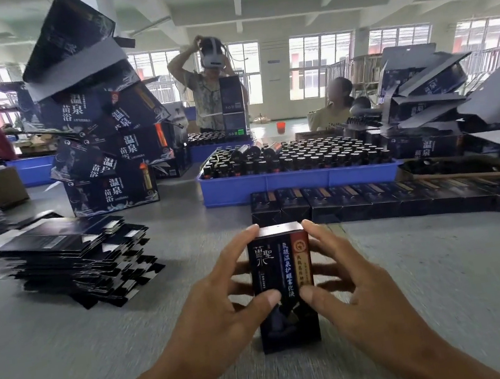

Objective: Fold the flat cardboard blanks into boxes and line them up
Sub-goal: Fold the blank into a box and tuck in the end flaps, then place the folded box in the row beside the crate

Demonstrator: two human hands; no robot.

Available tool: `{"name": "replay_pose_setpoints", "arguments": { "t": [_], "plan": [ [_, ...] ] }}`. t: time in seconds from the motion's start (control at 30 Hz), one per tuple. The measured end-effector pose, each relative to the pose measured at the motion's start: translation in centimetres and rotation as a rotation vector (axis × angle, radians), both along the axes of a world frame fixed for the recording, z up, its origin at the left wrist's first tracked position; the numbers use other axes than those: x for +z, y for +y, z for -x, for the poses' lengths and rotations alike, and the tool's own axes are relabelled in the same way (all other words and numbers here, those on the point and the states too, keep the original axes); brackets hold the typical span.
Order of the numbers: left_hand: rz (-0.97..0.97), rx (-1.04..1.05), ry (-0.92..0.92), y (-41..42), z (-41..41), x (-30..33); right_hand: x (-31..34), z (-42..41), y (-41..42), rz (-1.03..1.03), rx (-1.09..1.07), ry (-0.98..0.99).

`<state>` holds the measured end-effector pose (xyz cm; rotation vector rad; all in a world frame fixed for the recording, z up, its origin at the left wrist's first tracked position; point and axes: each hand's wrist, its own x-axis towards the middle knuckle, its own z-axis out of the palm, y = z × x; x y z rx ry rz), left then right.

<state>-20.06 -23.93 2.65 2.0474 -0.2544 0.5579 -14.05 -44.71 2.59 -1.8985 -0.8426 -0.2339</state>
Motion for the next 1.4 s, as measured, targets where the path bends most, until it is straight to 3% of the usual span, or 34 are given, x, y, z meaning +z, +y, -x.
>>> {"name": "replay_pose_setpoints", "arguments": {
  "t": [0.17,0.27,0.4,0.57,0.8,0.97,1.23,1.4],
  "plan": [
    [0.218,0.094,0.069,0.6,-0.7,-0.4,-0.9,-0.3,0.2,0.216,0.046,0.051],
    [0.301,0.215,0.150,1.3,-1.2,-0.6,-1.6,-0.3,0.4,0.414,0.089,-0.061],
    [0.079,0.369,0.271,2.4,-1.5,-0.8,-2.1,-0.6,1.1,0.556,0.076,-0.117],
    [-0.005,0.533,0.375,4.7,-2.5,-1.6,-2.3,-1.7,2.4,0.596,0.006,-0.172],
    [-0.457,0.624,0.365,5.5,-3.1,-2.8,-2.5,-5.0,6.0,0.615,-0.026,-0.299],
    [-0.525,0.645,0.353,4.9,-3.2,-3.3,-2.5,-9.2,10.3,0.615,-0.134,-0.370],
    [-0.565,0.603,0.339,4.8,-3.7,-2.9,-2.2,-17.3,16.2,0.708,-0.307,-0.321],
    [-0.569,0.523,0.422,6.1,-4.8,-2.3,-1.5,-21.4,18.1,0.762,-0.400,-0.288]
  ]
}}
